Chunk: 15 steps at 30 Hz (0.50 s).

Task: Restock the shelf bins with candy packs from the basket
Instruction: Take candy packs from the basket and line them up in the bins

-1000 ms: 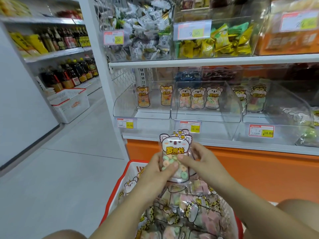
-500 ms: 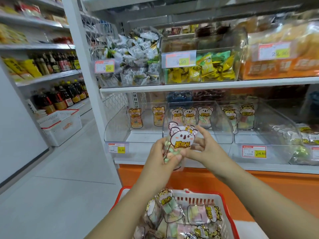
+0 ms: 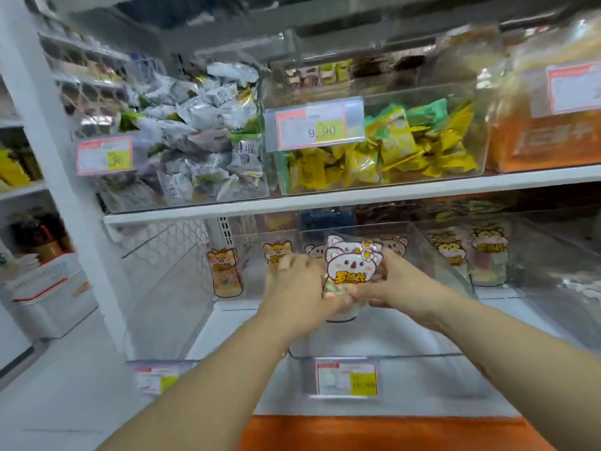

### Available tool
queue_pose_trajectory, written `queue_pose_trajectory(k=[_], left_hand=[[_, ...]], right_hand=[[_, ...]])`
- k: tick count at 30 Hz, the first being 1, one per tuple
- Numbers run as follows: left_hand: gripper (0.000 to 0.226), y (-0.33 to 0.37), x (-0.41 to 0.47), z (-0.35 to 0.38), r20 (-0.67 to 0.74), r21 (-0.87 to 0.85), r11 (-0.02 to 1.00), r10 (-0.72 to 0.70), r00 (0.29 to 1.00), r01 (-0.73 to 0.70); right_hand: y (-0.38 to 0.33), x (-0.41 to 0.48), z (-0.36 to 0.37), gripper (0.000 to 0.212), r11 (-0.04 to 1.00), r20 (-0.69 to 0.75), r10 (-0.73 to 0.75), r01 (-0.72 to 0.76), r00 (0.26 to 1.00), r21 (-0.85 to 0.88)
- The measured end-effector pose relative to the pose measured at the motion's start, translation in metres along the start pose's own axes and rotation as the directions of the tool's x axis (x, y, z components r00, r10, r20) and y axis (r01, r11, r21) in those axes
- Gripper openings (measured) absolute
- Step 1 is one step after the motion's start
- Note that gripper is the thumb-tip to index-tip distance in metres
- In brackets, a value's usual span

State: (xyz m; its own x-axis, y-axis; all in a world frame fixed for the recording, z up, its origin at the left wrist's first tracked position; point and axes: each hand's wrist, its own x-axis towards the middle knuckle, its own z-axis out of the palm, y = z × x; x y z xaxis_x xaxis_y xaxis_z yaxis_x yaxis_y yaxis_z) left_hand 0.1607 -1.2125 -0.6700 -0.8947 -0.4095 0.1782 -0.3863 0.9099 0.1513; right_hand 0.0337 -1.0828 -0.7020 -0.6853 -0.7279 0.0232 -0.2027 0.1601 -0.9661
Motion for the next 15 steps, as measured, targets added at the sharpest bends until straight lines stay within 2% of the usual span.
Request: queue_pose_trajectory(k=[3,4,6,9,11,15], left_hand=[[0.055,-0.012,0.037,-0.003,0.186,0.067,0.997,-0.049,0.981,0.038],[0.057,-0.017,0.048,-0.001,0.224,0.080,0.996,-0.055,0.973,0.038],[0.057,-0.026,0.064,0.006,0.269,0.131,0.991,-0.065,0.961,0.031],[0.034,-0.035,0.076,0.018,0.283,0.162,0.986,-0.079,0.956,0.034],[0.027,-0.036,0.078,0.021,0.276,0.185,0.982,-0.081,0.958,0.030],[0.041,-0.037,0.080,0.027,0.246,0.250,0.967,-0.110,0.963,0.047]], right_hand=[[0.017,0.049,-0.002,0.038,0.992,-0.005,0.054,-0.054,0.999,-0.110],[0.024,0.064,0.000,0.038,0.984,-0.025,0.076,-0.079,0.997,-0.159],[0.037,0.091,0.007,0.053,0.961,-0.056,0.110,-0.121,0.992,-0.251],[0.049,0.118,0.025,0.060,0.948,-0.080,0.092,-0.111,0.993,-0.298],[0.053,0.129,0.033,0.058,0.924,-0.137,0.049,-0.097,0.989,-0.369],[0.059,0.135,0.042,0.059,0.891,-0.239,-0.013,-0.097,0.971,-0.443]])
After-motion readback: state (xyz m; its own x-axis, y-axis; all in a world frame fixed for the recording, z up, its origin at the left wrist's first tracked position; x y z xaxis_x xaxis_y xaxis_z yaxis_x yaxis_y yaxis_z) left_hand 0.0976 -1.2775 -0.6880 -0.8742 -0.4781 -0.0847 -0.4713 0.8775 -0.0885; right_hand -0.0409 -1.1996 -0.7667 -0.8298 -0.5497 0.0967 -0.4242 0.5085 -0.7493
